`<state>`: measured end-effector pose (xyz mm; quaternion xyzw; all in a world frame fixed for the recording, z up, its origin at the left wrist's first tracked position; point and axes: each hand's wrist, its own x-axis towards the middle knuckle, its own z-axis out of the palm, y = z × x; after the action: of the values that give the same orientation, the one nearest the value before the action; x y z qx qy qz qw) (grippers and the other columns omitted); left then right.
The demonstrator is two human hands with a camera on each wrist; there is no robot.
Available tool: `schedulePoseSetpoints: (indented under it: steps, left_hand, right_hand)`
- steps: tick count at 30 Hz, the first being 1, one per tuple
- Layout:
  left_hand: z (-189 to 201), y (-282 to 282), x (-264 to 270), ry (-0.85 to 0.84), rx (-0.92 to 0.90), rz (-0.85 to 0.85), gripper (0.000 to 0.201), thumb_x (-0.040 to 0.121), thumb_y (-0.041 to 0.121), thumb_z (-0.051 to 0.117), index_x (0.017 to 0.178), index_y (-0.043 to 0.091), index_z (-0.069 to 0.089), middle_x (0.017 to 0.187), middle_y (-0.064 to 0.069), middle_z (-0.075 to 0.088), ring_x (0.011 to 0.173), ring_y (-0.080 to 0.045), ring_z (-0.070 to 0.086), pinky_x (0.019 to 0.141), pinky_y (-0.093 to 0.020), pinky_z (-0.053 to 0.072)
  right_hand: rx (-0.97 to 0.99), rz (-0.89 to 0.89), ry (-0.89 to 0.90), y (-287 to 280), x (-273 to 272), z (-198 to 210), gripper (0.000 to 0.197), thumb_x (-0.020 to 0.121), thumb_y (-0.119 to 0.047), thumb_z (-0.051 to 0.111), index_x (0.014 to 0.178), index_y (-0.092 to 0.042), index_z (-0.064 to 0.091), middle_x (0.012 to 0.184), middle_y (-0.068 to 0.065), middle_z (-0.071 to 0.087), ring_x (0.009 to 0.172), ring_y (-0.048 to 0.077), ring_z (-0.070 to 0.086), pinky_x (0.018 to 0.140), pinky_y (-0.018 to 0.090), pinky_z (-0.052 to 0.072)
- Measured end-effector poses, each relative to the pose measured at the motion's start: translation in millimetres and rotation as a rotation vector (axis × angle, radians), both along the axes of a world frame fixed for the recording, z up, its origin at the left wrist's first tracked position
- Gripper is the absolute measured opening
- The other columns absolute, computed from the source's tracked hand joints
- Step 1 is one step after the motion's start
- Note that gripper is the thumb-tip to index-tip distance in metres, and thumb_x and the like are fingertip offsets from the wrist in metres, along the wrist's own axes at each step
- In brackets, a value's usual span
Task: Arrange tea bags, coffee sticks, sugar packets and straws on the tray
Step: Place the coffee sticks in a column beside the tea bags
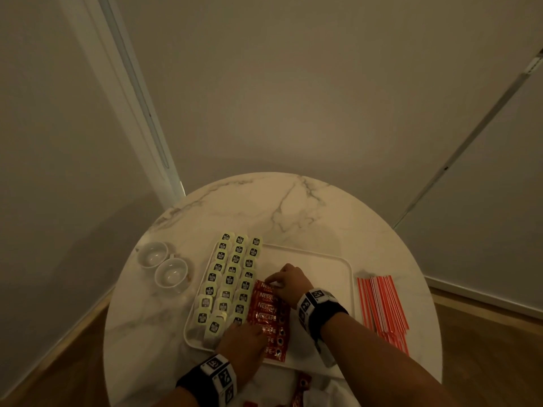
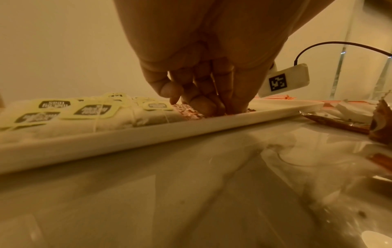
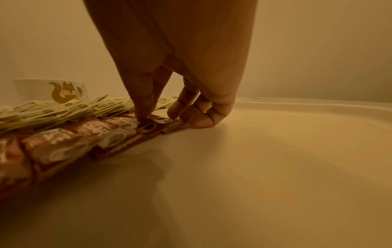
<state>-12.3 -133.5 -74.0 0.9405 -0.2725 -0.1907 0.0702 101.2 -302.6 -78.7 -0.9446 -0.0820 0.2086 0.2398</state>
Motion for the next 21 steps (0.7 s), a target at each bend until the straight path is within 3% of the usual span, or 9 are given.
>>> schedulePoseSetpoints:
  steps: [9, 14, 16, 18, 21]
  left_hand:
    - [8, -1, -3, -0.044, -0.085, 0.073, 0.028, 0.092, 0.034, 0.043, 0.105, 0.019, 0.063, 0.109, 0.003, 0.063, 0.100, -0.015, 0.058, 0.096, -0.032, 0.043]
    - [14, 10, -12, 0.070, -0.176, 0.077, 0.028, 0.090, 0.035, 0.045, 0.114, 0.025, 0.056, 0.116, 0.008, 0.057, 0.105, -0.013, 0.055, 0.095, -0.031, 0.044]
    - [14, 17, -19, 0.138, -0.178, -0.014, 0.028, 0.089, 0.028, 0.047, 0.116, 0.023, 0.055, 0.122, 0.007, 0.054, 0.111, -0.013, 0.051, 0.099, -0.030, 0.042]
    - [17, 26, -27, 0.142, -0.164, -0.211, 0.030, 0.087, 0.026, 0.049, 0.116, 0.024, 0.057, 0.124, 0.005, 0.052, 0.116, -0.015, 0.046, 0.101, -0.035, 0.042]
    - [16, 37, -45, 0.035, 0.005, -0.557, 0.034, 0.079, 0.041, 0.046, 0.110, 0.039, 0.059, 0.114, 0.016, 0.060, 0.109, -0.011, 0.055, 0.093, -0.032, 0.050]
  right_hand:
    - [0.107, -0.098, 0.024, 0, -4, 5, 0.032, 0.093, -0.038, 0.058, 0.121, -0.026, 0.066, 0.120, 0.004, 0.050, 0.114, 0.021, 0.049, 0.100, 0.033, 0.043]
    - [0.158, -0.170, -0.099, -8, -41, 17, 0.033, 0.094, -0.031, 0.055, 0.126, -0.026, 0.060, 0.119, 0.001, 0.050, 0.115, 0.018, 0.041, 0.101, 0.031, 0.037]
    - [0.151, -0.143, -0.130, -10, -67, 22, 0.034, 0.094, -0.030, 0.054, 0.127, -0.025, 0.058, 0.118, -0.001, 0.051, 0.112, 0.016, 0.040, 0.100, 0.031, 0.037]
    - [0.123, -0.065, -0.135, -10, -95, 25, 0.035, 0.093, -0.031, 0.054, 0.127, -0.027, 0.057, 0.121, -0.003, 0.050, 0.112, 0.016, 0.039, 0.101, 0.032, 0.036]
    - [0.087, 0.033, -0.120, -6, -133, 26, 0.035, 0.092, -0.032, 0.054, 0.127, -0.029, 0.057, 0.125, -0.005, 0.051, 0.113, 0.017, 0.038, 0.099, 0.030, 0.035]
